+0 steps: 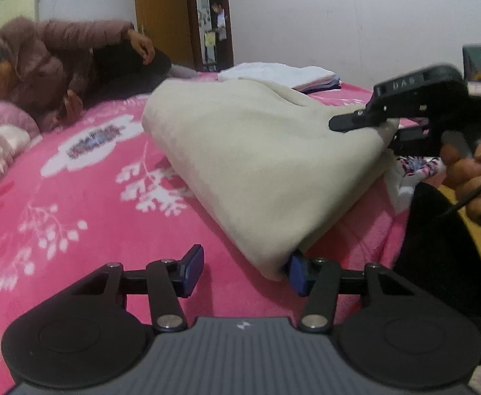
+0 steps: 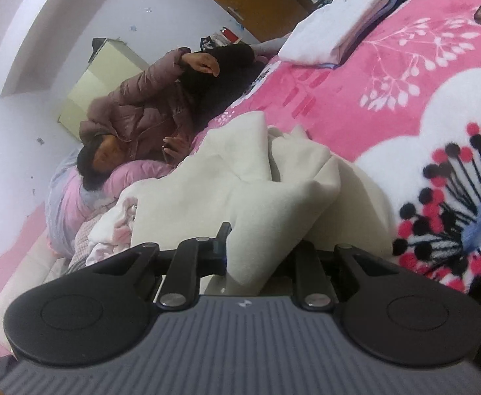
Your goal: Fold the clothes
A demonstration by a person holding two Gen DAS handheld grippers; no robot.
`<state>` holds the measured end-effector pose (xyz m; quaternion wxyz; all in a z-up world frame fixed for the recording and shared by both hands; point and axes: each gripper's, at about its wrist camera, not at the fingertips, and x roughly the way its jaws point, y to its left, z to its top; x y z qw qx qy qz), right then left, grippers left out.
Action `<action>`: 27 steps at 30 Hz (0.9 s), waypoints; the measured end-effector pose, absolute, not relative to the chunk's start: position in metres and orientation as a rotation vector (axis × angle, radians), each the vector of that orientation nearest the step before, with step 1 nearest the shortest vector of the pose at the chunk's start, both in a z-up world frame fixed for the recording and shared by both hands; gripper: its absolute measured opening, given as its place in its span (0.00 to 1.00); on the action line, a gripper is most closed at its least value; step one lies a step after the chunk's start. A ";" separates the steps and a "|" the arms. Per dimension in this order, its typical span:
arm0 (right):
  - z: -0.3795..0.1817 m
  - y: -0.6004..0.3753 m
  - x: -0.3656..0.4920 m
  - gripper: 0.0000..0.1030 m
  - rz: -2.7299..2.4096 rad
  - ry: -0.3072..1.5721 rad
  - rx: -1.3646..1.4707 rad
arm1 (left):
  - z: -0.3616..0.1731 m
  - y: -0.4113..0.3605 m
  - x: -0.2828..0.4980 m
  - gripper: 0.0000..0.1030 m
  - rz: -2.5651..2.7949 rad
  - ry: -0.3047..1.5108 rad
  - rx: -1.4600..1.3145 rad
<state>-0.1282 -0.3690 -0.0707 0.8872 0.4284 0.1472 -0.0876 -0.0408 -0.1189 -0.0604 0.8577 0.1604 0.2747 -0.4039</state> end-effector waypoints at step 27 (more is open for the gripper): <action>-0.101 -0.389 -0.182 0.25 -0.131 0.184 1.116 | -0.038 -0.162 -0.024 0.44 -0.997 0.352 0.389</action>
